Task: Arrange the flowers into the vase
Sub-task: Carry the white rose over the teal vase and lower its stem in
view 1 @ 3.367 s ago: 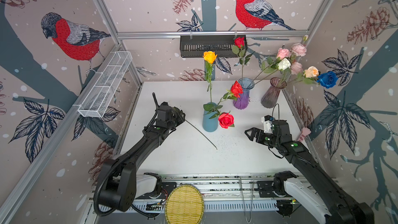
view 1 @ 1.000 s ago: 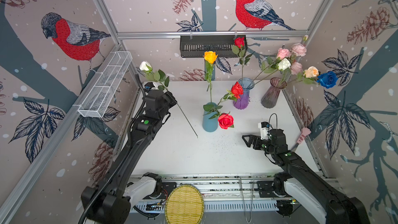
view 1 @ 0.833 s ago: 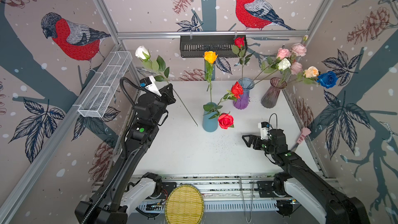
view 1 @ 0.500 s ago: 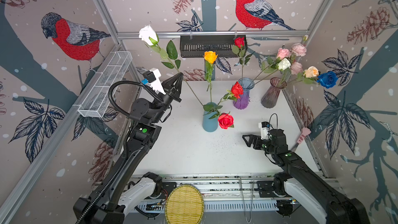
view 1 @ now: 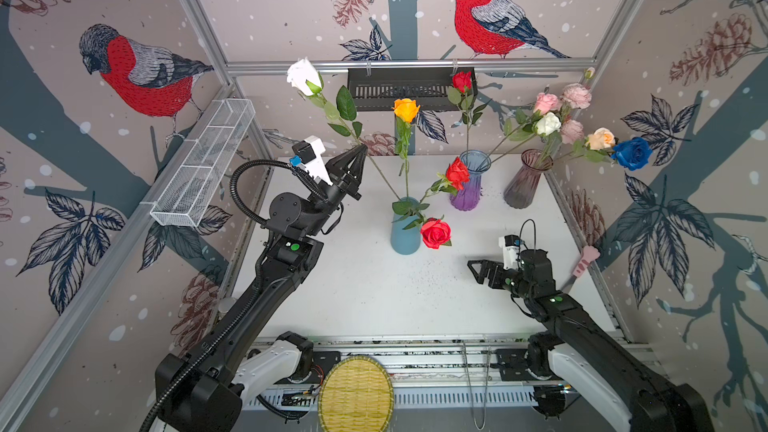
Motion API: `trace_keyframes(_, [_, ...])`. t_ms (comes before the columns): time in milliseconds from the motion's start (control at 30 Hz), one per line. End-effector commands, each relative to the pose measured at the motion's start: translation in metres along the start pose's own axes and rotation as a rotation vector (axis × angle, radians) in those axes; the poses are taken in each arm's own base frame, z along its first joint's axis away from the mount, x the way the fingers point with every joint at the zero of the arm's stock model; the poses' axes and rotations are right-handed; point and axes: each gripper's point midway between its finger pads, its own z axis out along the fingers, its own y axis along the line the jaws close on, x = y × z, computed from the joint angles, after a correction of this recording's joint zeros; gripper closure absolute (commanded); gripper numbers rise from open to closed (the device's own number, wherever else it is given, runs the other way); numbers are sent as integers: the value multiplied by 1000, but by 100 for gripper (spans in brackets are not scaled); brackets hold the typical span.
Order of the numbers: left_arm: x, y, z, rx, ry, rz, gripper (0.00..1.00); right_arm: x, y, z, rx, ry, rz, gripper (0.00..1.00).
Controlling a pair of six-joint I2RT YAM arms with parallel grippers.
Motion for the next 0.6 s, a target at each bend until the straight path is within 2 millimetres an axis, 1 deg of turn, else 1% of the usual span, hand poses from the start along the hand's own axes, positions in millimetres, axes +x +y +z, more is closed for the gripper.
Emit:
trace_keyframes(0, [-15, -11, 0, 46, -81, 37, 100, -4, 2, 0, -9, -19, -10, 2])
trace_keyframes(300, [2, -23, 7, 63, -77, 102, 100, -5, 3, -1, -12, -22, -11, 2])
trace_keyframes(567, [17, -12, 8, 29, -64, 157, 100, -5, 3, -1, -14, -22, -12, 2])
